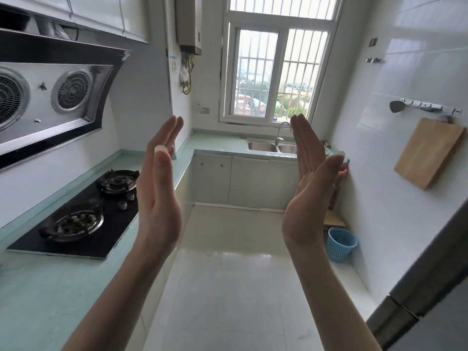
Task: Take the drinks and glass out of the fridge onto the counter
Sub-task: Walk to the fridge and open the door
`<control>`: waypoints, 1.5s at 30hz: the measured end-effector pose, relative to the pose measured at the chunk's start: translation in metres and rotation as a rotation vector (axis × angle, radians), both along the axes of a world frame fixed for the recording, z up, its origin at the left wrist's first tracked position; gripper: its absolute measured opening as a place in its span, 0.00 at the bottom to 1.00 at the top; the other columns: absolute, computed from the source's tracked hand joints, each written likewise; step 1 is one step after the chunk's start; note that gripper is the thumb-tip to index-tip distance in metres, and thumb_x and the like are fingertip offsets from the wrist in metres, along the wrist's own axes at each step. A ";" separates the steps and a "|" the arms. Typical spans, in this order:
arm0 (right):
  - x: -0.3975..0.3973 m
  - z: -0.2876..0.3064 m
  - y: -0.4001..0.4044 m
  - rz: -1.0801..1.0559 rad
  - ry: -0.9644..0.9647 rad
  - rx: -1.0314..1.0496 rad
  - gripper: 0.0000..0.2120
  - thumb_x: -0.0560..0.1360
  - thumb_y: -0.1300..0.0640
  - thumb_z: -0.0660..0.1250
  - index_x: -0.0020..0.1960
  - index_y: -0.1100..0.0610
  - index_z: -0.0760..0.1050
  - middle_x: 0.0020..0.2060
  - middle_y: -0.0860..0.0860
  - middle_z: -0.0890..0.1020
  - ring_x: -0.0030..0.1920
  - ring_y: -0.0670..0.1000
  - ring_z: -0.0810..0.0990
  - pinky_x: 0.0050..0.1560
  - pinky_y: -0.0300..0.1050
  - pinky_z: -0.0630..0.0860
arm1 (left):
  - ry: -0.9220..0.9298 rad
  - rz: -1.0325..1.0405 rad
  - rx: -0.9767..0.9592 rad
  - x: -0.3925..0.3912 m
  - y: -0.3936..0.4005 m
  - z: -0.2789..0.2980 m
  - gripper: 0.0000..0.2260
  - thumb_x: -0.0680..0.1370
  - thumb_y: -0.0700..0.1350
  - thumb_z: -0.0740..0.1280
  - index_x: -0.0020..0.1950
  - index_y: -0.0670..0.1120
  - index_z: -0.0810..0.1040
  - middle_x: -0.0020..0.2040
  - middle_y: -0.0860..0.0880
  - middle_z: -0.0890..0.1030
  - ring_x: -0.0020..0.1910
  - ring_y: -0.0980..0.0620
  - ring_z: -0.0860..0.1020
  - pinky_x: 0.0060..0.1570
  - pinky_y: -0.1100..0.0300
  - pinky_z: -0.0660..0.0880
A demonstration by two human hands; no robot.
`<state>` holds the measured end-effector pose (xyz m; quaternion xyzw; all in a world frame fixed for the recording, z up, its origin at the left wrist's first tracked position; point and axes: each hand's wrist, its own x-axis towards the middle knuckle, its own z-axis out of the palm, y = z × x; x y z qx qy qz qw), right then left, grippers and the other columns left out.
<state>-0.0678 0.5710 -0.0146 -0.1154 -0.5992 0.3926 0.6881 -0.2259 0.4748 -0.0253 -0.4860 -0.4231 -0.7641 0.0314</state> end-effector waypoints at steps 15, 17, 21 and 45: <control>-0.130 -0.011 0.178 -0.133 -0.080 -0.002 0.34 0.85 0.38 0.39 0.79 0.50 0.71 0.79 0.47 0.75 0.84 0.49 0.66 0.86 0.62 0.53 | 0.011 -0.071 -0.008 -0.142 0.200 -0.011 0.27 0.87 0.52 0.45 0.82 0.42 0.66 0.80 0.50 0.73 0.81 0.52 0.69 0.82 0.47 0.63; -0.153 -0.008 0.200 -0.140 -0.083 0.000 0.35 0.84 0.40 0.39 0.80 0.52 0.71 0.79 0.47 0.75 0.83 0.48 0.67 0.86 0.61 0.55 | 0.013 -0.101 0.007 -0.164 0.223 -0.010 0.28 0.87 0.53 0.46 0.82 0.42 0.66 0.80 0.50 0.73 0.81 0.52 0.69 0.82 0.46 0.63; -0.184 -0.008 0.240 -0.188 -0.077 0.009 0.36 0.84 0.40 0.39 0.80 0.55 0.70 0.79 0.48 0.75 0.82 0.46 0.69 0.85 0.57 0.59 | -0.006 -0.142 0.008 -0.203 0.268 -0.012 0.28 0.87 0.54 0.46 0.82 0.42 0.66 0.79 0.50 0.74 0.81 0.51 0.69 0.82 0.45 0.62; -0.263 -0.014 0.595 -0.285 -0.124 -0.001 0.37 0.87 0.37 0.35 0.82 0.52 0.69 0.78 0.44 0.76 0.81 0.40 0.67 0.83 0.39 0.57 | 0.000 -0.218 -0.053 -0.288 0.639 -0.019 0.29 0.86 0.56 0.47 0.81 0.42 0.68 0.79 0.51 0.75 0.81 0.53 0.69 0.83 0.44 0.61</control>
